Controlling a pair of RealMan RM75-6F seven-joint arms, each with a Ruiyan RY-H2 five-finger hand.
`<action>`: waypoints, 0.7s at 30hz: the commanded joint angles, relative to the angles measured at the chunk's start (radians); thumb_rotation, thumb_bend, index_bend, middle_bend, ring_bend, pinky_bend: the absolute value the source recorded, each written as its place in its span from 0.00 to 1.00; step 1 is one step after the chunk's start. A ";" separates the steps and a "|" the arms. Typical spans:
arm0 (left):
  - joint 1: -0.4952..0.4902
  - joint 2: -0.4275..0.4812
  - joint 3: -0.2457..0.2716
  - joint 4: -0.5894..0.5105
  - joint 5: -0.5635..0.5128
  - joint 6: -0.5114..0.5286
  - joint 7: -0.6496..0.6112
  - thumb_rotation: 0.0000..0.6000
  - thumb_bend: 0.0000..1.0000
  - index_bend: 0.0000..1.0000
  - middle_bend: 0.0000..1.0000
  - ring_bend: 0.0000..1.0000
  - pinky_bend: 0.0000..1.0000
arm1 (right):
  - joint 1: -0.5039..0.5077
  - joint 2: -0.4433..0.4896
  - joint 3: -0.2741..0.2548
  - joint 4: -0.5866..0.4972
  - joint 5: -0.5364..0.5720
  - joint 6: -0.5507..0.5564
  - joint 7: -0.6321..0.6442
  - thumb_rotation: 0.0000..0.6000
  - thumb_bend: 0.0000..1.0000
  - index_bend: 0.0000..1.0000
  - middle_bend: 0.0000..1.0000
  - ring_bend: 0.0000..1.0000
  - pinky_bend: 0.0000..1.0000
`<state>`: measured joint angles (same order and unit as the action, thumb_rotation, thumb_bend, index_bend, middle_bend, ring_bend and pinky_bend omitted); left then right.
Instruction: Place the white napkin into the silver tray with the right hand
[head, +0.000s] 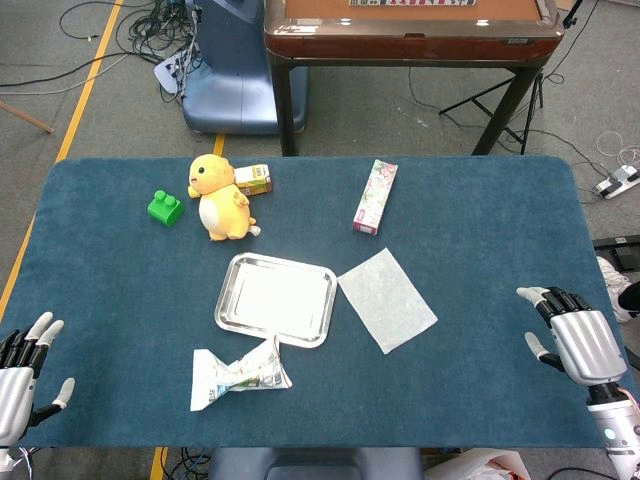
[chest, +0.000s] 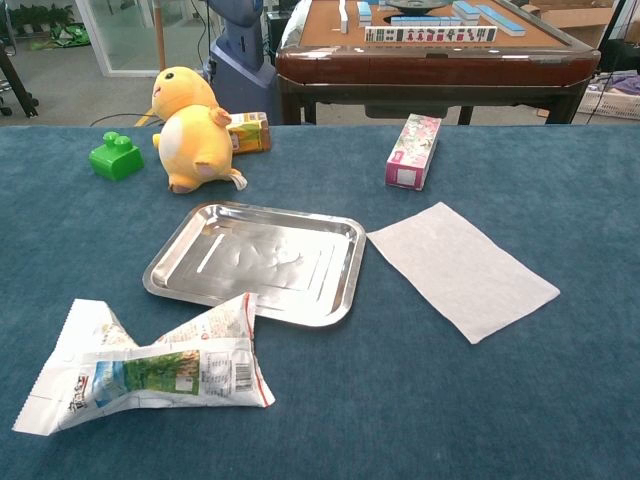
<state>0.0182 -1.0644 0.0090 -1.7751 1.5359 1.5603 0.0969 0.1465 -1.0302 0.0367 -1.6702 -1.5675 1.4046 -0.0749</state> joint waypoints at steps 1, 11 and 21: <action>0.000 0.000 0.000 -0.001 -0.001 0.000 0.002 1.00 0.34 0.02 0.02 0.05 0.02 | 0.008 -0.002 -0.003 0.002 -0.010 -0.008 -0.003 1.00 0.35 0.23 0.26 0.20 0.32; 0.011 0.002 0.005 -0.005 0.009 0.014 0.001 1.00 0.34 0.02 0.02 0.05 0.02 | 0.055 -0.043 -0.020 0.008 -0.065 -0.063 -0.026 1.00 0.28 0.23 0.26 0.20 0.30; 0.020 0.006 0.009 -0.007 0.021 0.028 -0.003 1.00 0.34 0.02 0.02 0.05 0.02 | 0.130 -0.171 -0.008 0.060 -0.116 -0.121 -0.111 1.00 0.14 0.28 0.27 0.17 0.21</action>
<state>0.0378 -1.0581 0.0180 -1.7821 1.5571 1.5880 0.0945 0.2585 -1.1802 0.0266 -1.6209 -1.6818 1.3074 -0.1719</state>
